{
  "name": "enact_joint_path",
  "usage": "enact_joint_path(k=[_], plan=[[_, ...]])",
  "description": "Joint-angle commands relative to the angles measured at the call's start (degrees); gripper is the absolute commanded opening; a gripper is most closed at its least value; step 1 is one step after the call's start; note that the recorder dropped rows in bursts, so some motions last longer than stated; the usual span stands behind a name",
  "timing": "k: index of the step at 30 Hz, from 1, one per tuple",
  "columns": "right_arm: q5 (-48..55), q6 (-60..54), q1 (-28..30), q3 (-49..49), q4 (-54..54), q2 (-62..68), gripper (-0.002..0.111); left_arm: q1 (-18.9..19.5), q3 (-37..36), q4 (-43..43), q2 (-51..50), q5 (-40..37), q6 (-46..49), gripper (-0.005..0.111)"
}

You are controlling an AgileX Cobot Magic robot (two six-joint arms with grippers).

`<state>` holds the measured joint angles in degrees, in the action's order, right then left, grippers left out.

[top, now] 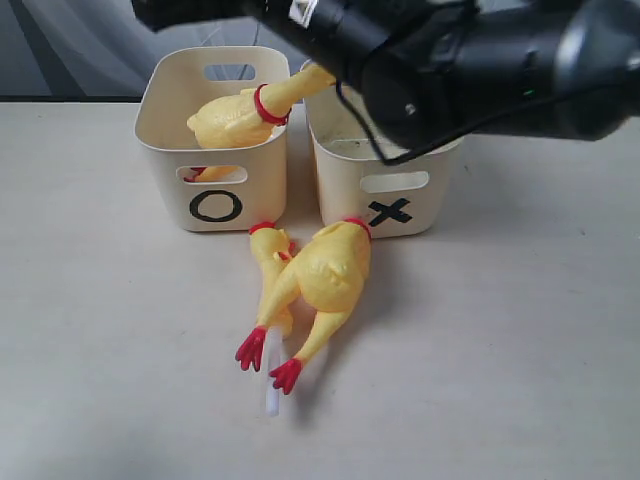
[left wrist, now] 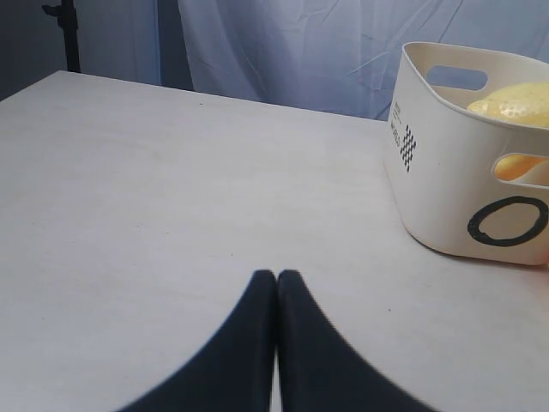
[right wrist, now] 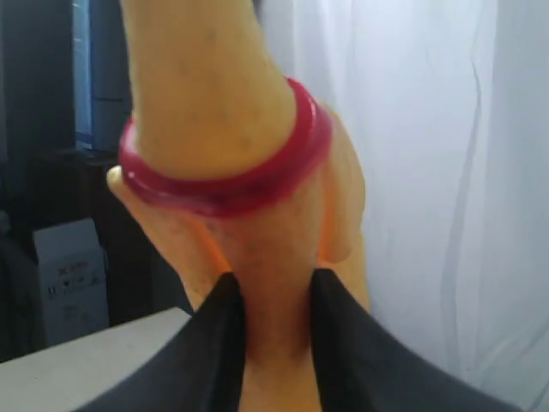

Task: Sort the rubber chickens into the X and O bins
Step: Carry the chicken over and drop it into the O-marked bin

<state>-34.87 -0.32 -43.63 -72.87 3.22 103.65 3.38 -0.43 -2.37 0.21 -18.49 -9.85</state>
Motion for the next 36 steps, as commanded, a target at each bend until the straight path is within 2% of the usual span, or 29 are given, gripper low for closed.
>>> enact_joint_path(k=[1, 6, 8, 10, 14, 15, 17, 21, 25, 30, 34, 36], plan=[[-5.5, -4.3, 0.2, -4.7, -10.6, 8.3, -0.001, -0.1, 0.4, -0.1, -0.2, 0.5, 0.0, 0.0], [-1.0, -5.3, 0.2, -11.7, -16.3, 15.0, -0.001, -0.1, 0.4, -0.1, -0.2, 0.5, 0.0, 0.0], [2.9, -5.3, 0.2, -13.9, -17.2, 16.5, 0.005, -0.1, 0.4, -0.1, -0.2, 0.5, 0.0, 0.0], [6.1, -5.2, 0.2, -15.3, -17.3, 17.2, 0.02, -0.1, 0.4, -0.1, -0.2, 0.5, 0.0, 0.0], [10.6, -5.2, 0.2, -15.9, -17.3, 17.3, 0.064, -0.1, 0.4, -0.1, -0.2, 0.5, 0.0, 0.0], [11.9, -5.2, 0.2, -15.9, -17.4, 17.2, 0.069, -0.1, 0.4, -0.1, -0.2, 0.5, 0.0, 0.0], [14.5, -5.3, 0.2, -15.9, -17.4, 16.5, 0.068, -0.1, 0.4, -0.1, -0.2, 0.5, 0.0, 0.0], [19.8, -5.4, 0.2, -15.9, -16.8, 13.2, 0.059, -0.1, 0.4, -0.1, -0.2, 0.5, 0.0, 0.0], [30.7, -11.4, 0.2, -15.9, -7.2, 7.4, 0.047, -0.1, 0.4, -0.1, -0.2, 0.5, 0.0, 0.0], [54.5, -15.4, 0.2, -15.9, 1.5, 1.9, 0.042, -0.1, 0.4, -0.1, -0.2, 0.5, 0.0, 0.0], [74.4, -25.0, 0.2, -15.9, 0.3, 1.2, 0.043, -0.1, 0.4, -0.1, -0.2, 0.5, 0.0, 0.0], [84.1, -32.6, 0.2, -15.7, -3.2, 1.7, 0.049, -0.1, 0.4, -0.1, -0.2, 0.5, 0.0, 0.0]])
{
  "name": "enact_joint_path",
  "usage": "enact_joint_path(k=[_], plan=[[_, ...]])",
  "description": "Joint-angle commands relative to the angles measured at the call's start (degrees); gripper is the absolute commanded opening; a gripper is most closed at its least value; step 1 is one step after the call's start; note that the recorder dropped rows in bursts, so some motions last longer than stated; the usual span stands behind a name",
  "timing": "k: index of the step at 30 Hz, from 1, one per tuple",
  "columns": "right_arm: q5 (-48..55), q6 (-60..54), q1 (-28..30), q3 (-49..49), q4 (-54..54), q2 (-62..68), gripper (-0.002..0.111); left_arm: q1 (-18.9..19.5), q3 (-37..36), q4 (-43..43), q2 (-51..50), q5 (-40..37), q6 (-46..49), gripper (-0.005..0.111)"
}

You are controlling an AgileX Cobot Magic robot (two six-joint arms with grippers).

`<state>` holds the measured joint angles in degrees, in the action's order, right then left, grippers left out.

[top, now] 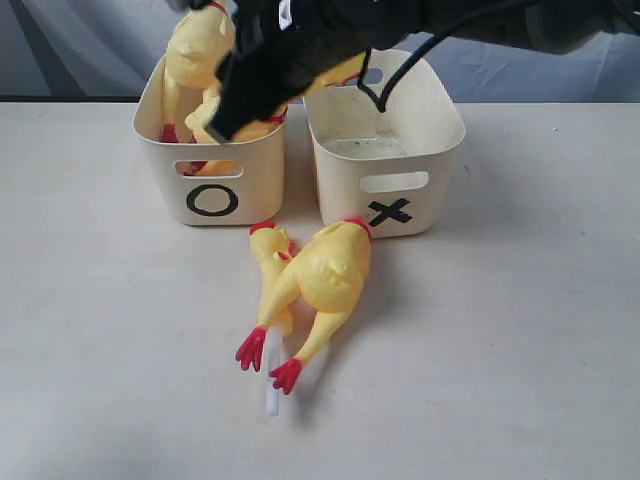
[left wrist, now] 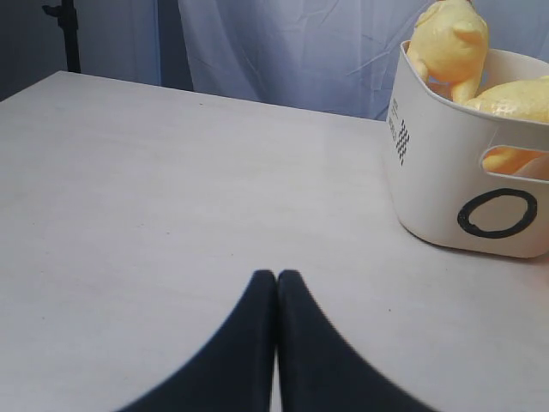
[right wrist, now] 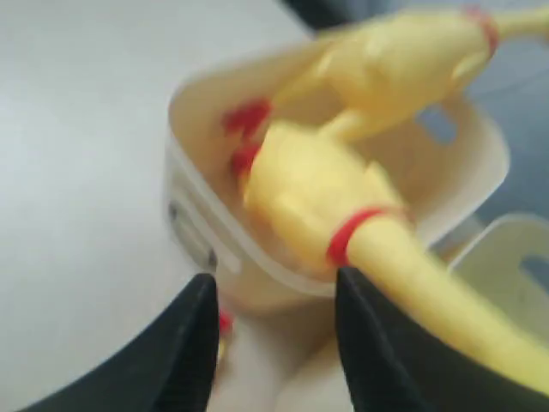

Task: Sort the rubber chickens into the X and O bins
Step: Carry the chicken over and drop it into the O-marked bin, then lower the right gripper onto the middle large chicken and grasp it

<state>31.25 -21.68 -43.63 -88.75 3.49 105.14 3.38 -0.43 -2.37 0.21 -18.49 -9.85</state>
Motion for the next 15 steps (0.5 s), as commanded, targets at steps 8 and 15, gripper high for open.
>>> enact_joint_path(k=[8, 15], plan=[[22.5, -33.9, 0.1, 6.0, -12.1, 0.4, 0.061, -0.1, 0.4, -0.1, -0.2, 0.5, 0.0, 0.0], [16.4, -33.9, 0.1, 11.4, -10.5, 0.4, 0.061, -0.1, 0.4, -0.1, -0.2, 0.5, 0.0, 0.0]])
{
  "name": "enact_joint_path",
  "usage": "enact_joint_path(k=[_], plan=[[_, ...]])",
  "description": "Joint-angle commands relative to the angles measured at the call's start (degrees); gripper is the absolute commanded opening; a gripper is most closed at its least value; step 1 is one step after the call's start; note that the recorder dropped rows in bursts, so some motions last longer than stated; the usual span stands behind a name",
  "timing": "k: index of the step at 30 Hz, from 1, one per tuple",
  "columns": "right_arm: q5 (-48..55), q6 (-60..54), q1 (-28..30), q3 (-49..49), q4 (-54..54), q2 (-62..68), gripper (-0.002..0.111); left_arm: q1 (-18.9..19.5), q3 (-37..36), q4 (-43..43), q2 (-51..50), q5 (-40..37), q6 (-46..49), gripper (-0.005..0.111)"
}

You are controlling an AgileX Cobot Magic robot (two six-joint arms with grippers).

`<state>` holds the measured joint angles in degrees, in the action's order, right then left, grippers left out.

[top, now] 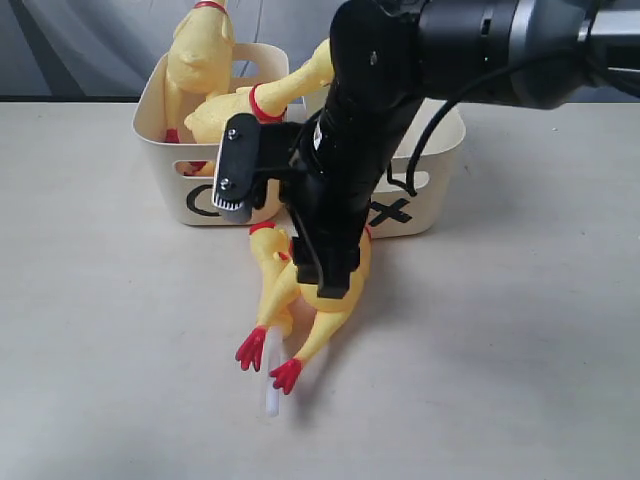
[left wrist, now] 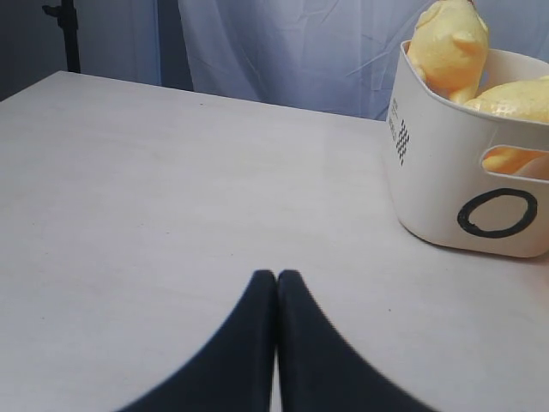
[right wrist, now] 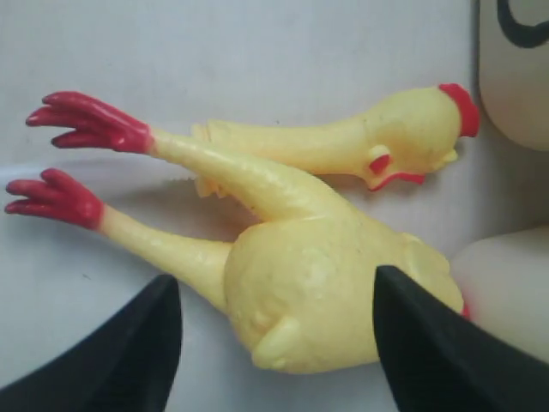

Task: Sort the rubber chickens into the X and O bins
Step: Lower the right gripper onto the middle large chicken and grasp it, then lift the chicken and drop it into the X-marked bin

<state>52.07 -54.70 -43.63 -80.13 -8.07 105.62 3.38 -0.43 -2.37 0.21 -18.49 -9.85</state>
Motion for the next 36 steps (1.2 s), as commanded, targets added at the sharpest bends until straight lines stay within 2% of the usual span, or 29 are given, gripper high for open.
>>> enact_joint_path(k=[1, 5, 15, 16, 17, 19, 20, 27, 32, 36], plan=[[-6.5, -0.9, 0.1, 3.5, 2.0, -0.1, 0.061, -0.1, 0.4, -0.1, -0.2, 0.5, 0.0, 0.0], [-12.3, -0.9, 0.1, 6.7, 4.5, 0.3, 0.061, -0.1, 0.4, -0.1, -0.2, 0.5, 0.0, 0.0], [-10.1, 2.6, 0.1, 7.0, 3.9, 10.5, 0.059, -0.1, 0.4, -0.1, -0.2, 0.5, 0.0, 0.0], [-9.4, 2.9, 0.1, 7.0, 4.8, 11.1, 0.052, -0.1, 0.4, -0.1, -0.2, 0.5, 0.0, 0.0], [-8.3, 3.3, 0.1, 7.0, 5.9, 11.7, 0.039, -0.1, 0.4, -0.1, -0.2, 0.5, 0.0, 0.0], [-5.0, 3.5, 0.1, 7.0, 8.1, 11.9, 0.006, -0.1, 0.4, -0.1, -0.2, 0.5, 0.0, 0.0], [-3.4, 4.1, 0.1, 7.0, 8.8, 11.9, 0.001, -0.1, 0.4, -0.1, -0.2, 0.5, 0.0, 0.0], [9.7, 9.4, 0.1, 4.3, 9.7, 7.7, -0.001, -0.1, 0.4, -0.1, -0.2, 0.5, 0.0, 0.0], [15.1, 10.3, 0.1, 4.3, 8.9, 1.2, -0.001, -0.1, 0.4, -0.1, -0.2, 0.5, 0.0, 0.0], [17.9, 15.4, 0.1, 4.3, 8.7, -4.7, -0.001, -0.1, 0.4, -0.1, -0.2, 0.5, 0.0, 0.0]])
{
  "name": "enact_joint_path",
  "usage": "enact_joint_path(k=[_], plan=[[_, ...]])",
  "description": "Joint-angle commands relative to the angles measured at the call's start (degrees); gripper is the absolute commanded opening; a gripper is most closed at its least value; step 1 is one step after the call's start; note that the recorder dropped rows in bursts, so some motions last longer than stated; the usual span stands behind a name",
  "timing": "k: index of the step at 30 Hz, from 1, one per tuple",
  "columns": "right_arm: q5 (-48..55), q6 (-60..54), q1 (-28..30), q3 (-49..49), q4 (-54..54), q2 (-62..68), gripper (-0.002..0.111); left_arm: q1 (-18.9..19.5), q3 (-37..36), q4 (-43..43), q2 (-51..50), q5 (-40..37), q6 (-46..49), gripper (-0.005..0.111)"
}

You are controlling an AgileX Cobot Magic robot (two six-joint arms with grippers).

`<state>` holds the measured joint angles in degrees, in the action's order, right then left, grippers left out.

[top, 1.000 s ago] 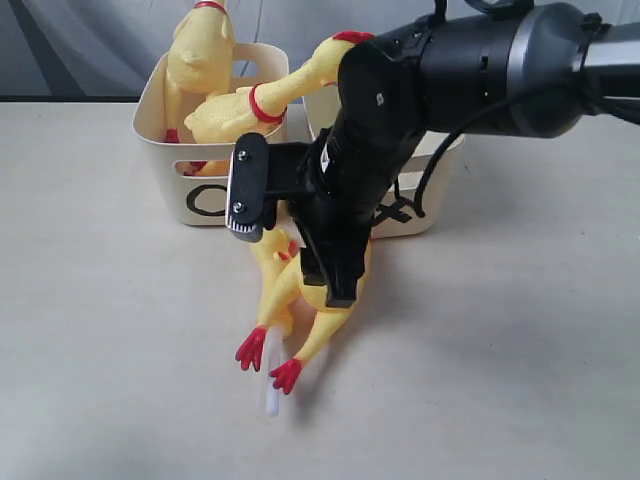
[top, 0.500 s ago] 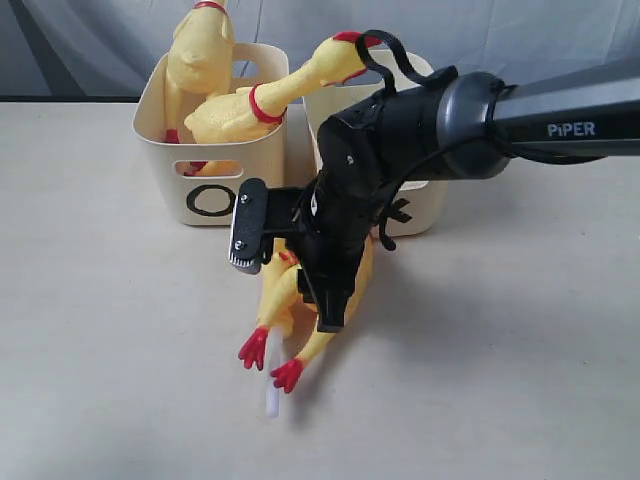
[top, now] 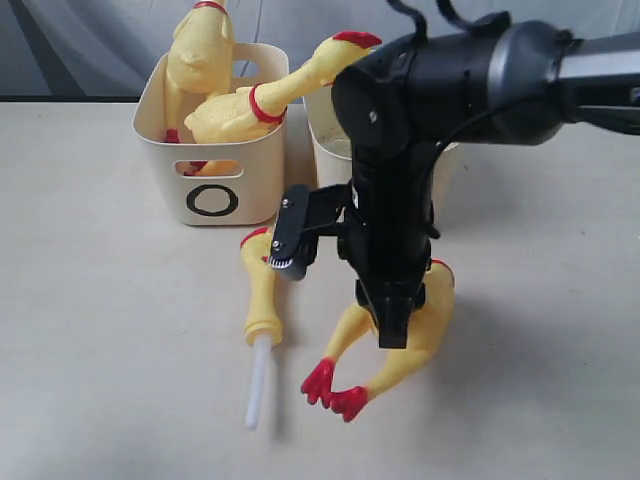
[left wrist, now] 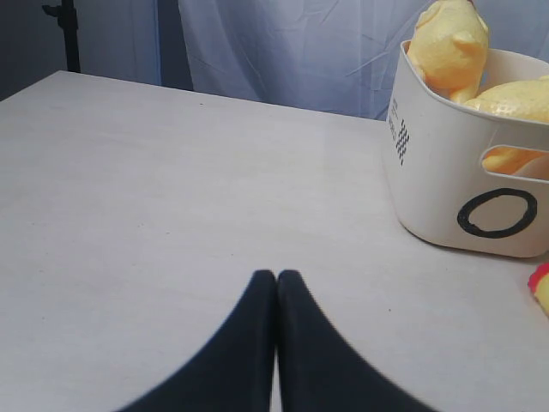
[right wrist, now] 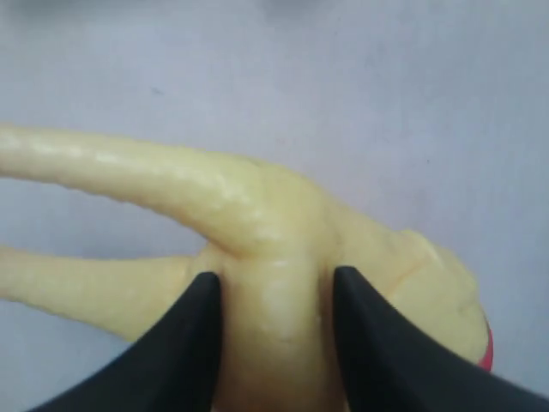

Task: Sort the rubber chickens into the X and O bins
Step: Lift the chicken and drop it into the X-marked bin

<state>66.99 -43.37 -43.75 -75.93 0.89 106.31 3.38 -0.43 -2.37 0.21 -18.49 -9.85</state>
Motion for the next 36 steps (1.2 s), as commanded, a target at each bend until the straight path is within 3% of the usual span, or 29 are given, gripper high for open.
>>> enact_joint_path(k=[1, 7, 13, 16, 17, 20, 22, 24, 27, 29, 32, 36], plan=[[3.0, 5.9, 0.3, 0.3, -0.3, -7.0, -0.001, -0.1, 0.4, -0.1, -0.2, 0.5, 0.0, 0.0], [3.0, 15.4, 0.4, 1.6, 6.7, -15.6, -0.001, -0.1, 0.4, -0.1, -0.2, 0.5, 0.0, 0.0], [3.0, 31.9, 0.5, 6.2, 27.3, -23.2, -0.001, -0.1, 0.4, -0.1, -0.2, 0.5, 0.0, 0.0], [0.7, 39.4, 3.2, 10.2, 33.2, -27.2, -0.001, -0.1, 0.4, -0.1, -0.2, 0.5, 0.0, 0.0], [-5.0, 47.0, 6.8, 12.7, 35.0, -30.3, -0.001, -0.1, 0.4, -0.1, -0.2, 0.5, 0.0, 0.0], [-20.4, 54.7, 16.6, 17.8, 37.3, -36.4, -0.001, -0.1, 0.4, -0.1, -0.2, 0.5, 0.0, 0.0], [-40.0, 59.4, 24.1, 21.9, 31.3, -39.9, -0.001, -0.1, 0.4, -0.1, -0.2, 0.5, 0.0, 0.0], [-69.7, 67.7, 32.0, 28.5, 16.7, -39.7, -0.001, -0.1, 0.4, -0.1, -0.2, 0.5, 0.0, 0.0], [-92.5, 77.0, 33.8, 33.9, 7.5, -32.9, -0.001, -0.1, 0.4, -0.1, -0.2, 0.5, 0.0, 0.0], [-101.0, 89.3, 33.8, 34.1, 10.3, -26.4, -0.001, -0.1, 0.4, -0.1, -0.2, 0.5, 0.0, 0.0], [-124.6, 107.0, 33.8, 33.9, 14.7, -14.9, -0.001, -0.1, 0.4, -0.1, -0.2, 0.5, 0.0, 0.0], [-129.7, 110.5, 33.8, 32.8, 15.4, -8.4, -0.001, -0.1, 0.4, -0.1, -0.2, 0.5, 0.0, 0.0]])
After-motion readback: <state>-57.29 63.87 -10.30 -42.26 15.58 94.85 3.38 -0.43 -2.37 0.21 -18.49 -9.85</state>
